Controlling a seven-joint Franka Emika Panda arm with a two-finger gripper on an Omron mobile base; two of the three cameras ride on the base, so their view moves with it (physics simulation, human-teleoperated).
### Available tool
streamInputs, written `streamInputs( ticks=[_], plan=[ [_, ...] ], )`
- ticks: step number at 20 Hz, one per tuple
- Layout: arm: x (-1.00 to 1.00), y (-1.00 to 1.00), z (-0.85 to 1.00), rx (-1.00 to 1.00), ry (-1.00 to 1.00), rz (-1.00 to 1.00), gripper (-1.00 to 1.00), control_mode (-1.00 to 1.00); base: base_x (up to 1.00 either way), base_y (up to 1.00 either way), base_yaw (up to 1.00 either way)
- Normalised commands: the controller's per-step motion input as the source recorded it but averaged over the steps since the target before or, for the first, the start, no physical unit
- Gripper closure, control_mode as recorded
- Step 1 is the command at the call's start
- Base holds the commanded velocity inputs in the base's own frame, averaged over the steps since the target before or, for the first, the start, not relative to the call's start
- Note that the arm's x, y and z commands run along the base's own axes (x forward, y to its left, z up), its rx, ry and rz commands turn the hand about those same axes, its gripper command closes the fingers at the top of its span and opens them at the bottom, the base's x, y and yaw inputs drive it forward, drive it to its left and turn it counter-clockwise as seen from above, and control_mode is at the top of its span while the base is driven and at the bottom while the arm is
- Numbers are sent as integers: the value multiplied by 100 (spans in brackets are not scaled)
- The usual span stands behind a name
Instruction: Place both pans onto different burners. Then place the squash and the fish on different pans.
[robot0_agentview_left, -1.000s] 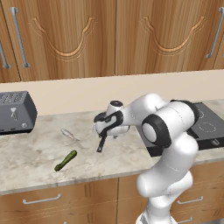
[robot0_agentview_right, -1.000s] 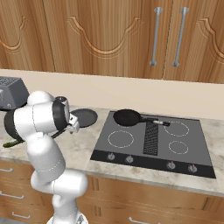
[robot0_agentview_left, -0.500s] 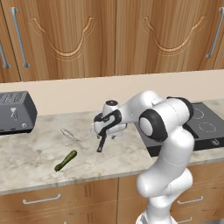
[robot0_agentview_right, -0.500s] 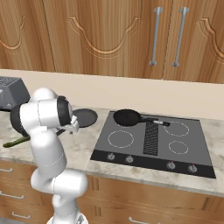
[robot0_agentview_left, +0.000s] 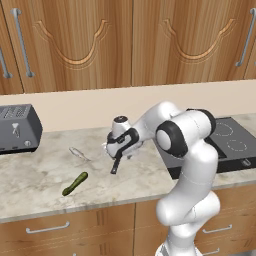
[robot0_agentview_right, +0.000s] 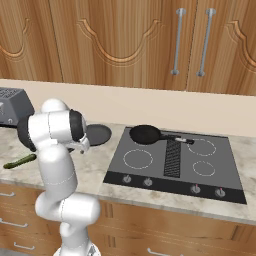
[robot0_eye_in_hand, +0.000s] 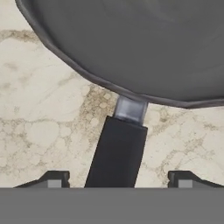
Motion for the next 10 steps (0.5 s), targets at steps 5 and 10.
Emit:
streamInputs(
  ticks=[5, 10],
  plan=[
    [0, 0, -4, -3, 0, 0, 100, -100, 0, 0, 0],
    [-4, 0, 0, 0, -1, -1, 100, -100, 0, 0, 0]
  ],
)
